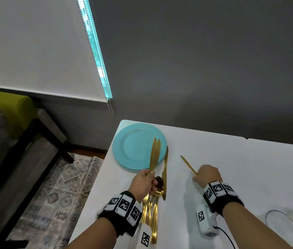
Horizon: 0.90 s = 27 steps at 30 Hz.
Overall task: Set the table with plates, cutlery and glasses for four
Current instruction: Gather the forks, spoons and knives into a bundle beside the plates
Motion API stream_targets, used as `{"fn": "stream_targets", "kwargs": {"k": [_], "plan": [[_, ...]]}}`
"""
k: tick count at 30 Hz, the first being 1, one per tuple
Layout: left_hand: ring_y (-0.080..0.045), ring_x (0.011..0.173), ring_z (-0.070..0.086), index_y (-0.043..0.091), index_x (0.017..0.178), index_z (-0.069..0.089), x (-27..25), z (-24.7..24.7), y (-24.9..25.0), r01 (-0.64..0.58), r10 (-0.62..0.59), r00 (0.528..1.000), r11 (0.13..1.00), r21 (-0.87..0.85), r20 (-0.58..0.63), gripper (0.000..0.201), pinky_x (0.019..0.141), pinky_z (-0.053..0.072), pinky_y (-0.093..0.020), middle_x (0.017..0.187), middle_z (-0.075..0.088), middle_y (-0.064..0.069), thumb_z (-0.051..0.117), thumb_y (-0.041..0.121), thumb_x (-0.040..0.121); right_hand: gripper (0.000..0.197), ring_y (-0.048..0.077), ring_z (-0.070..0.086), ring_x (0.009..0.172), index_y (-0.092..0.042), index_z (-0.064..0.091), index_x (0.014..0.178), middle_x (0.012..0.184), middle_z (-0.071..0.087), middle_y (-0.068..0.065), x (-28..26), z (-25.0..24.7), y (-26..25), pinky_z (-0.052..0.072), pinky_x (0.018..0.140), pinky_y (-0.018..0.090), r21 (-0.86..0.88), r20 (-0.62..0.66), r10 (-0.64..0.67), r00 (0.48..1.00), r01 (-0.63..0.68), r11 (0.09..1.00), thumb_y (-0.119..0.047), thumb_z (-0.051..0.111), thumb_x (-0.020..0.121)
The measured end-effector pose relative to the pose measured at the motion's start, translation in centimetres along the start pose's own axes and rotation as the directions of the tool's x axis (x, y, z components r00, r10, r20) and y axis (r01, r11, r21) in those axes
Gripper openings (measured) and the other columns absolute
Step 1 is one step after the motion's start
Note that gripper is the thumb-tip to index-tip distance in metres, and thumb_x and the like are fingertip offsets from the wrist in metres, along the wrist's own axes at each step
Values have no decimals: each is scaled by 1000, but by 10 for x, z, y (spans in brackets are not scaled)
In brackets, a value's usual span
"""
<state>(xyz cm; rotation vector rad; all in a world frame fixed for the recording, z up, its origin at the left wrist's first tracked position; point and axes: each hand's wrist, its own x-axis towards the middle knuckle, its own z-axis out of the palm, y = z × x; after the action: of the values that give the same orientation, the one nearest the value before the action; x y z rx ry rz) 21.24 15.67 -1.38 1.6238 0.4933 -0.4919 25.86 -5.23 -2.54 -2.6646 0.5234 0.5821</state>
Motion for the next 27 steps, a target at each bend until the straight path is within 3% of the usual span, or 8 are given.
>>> {"fn": "stream_targets", "kwargs": {"k": [2, 4, 7, 9, 13, 18, 24, 27], "plan": [[-13, 51, 49, 10, 96, 51, 2, 1, 1, 20, -20, 1000, 999, -41, 5, 22, 46, 39, -23, 70, 55, -3, 38, 27, 100, 7, 18, 55, 74, -16, 59, 72, 72, 57, -2, -6, -4, -10, 43, 63, 20, 83, -72, -180, 981, 186, 979, -14, 64, 76], [-13, 51, 49, 10, 96, 52, 2, 1, 2, 43, -42, 999, 994, -104, 19, 29, 46, 39, -23, 69, 54, -4, 36, 34, 100, 3, 16, 55, 74, -13, 66, 76, 77, 60, 0, -16, -6, -19, 44, 69, 21, 96, -176, -383, 907, 403, 910, -10, 65, 77], [-13, 49, 47, 8, 98, 51, 0, 3, 5, 78, -73, 997, 980, -184, 39, 37, 46, 37, -23, 66, 52, -4, 32, 39, 100, 7, 17, 61, 63, -9, 68, 67, 71, 65, 2, -27, 0, -30, 53, 63, 23, -25, -319, -710, 628, 743, 669, -2, 72, 69], [-12, 45, 44, 7, 93, 49, -2, 5, 7, 92, -76, 994, 971, -219, 82, 38, 45, 36, -23, 62, 49, -4, 31, 40, 100, 11, 13, 60, 51, -13, 64, 59, 63, 62, -2, -34, 8, -37, 51, 51, 18, -109, -314, -824, 472, 844, 525, -6, 66, 67], [-12, 41, 47, 5, 85, 54, -13, 10, 10, 73, -13, 980, 953, -293, 201, 42, 40, 40, -20, 57, 48, -7, 25, 31, 102, 13, 11, 62, 47, -16, 70, 58, 67, 67, -4, -45, 25, -46, 49, 42, 15, -153, -258, -903, 343, 908, 389, -15, 59, 64], [-11, 33, 43, 7, 73, 52, -16, 11, 5, -9, 36, 989, 983, -184, 142, 44, 36, 37, -20, 48, 44, -6, 23, 23, 103, 13, 12, 67, 53, -17, 74, 61, 73, 71, -4, -44, 35, -51, 52, 45, 15, -94, -161, -909, 383, 911, 401, -10, 65, 57], [-6, 33, 32, 12, 68, 42, -9, 7, -1, -64, 65, 995, 998, -13, 82, 41, 38, 28, -23, 49, 36, 3, 26, 29, 103, 19, 17, 68, 79, -10, 77, 82, 89, 74, 4, -46, 27, -52, 56, 78, 25, 50, -151, -855, 496, 868, 494, -2, 61, 75], [-9, 42, 31, 15, 72, 38, -6, 1, -3, -50, 50, 998, 999, 16, 41, 34, 42, 28, -23, 58, 35, 1, 30, 30, 102, 18, 12, 62, 83, -13, 74, 96, 97, 71, 0, -34, 20, -47, 53, 82, 25, 33, -196, -720, 666, 738, 674, -12, 59, 85]]}}
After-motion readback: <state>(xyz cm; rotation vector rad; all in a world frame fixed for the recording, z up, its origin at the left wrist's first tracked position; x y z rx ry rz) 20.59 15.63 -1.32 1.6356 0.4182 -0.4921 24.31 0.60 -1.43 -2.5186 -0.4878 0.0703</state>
